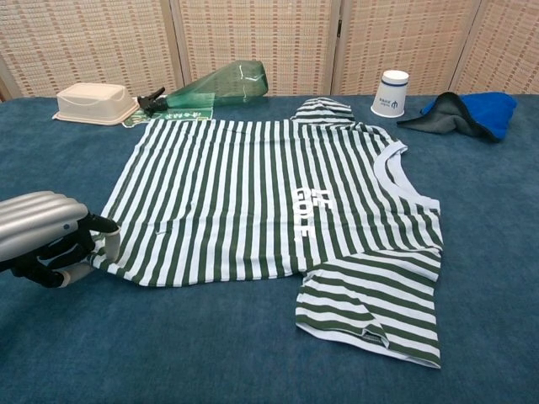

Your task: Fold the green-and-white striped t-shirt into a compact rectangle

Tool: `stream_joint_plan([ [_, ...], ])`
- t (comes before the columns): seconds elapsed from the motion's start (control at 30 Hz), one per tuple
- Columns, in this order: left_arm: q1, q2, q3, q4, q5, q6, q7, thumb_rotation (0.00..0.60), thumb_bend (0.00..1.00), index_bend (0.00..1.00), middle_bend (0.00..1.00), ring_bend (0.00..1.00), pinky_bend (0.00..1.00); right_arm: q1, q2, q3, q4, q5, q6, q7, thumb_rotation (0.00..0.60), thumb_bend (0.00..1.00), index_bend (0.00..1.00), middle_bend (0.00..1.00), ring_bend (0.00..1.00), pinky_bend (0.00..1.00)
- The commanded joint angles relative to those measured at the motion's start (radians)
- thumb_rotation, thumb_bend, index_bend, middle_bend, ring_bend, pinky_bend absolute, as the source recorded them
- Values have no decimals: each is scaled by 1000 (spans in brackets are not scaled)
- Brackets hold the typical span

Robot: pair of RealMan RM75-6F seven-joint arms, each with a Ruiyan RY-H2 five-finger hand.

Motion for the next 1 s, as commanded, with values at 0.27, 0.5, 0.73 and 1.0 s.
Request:
stream_joint_plan([
  [0.27, 1, -24, 9, 38, 46, 58, -42, 600, 631, 559, 936, 890, 977, 19, 0, -10, -14, -69, 14, -27, 600, 273, 244, 311, 233, 297],
  [0.5, 1, -34, 13, 46, 60, 78, -59, 600, 651, 585, 999, 959, 1000, 104, -9, -17, -5, -178, -47, -102, 600, 295, 247, 385, 298, 332],
  [0.73, 5, -32, 14, 38, 58, 90, -56, 600, 657, 591, 1000, 968, 1000, 212, -83, -22, 41, -266, -147, -182, 600, 300, 309, 512, 467, 530],
  [1.0, 7, -23, 15, 26, 47, 87, -57, 600, 658, 578, 1000, 964, 1000, 284, -199, -37, 140, -288, -226, -213, 600, 233, 399, 865, 879, 990],
])
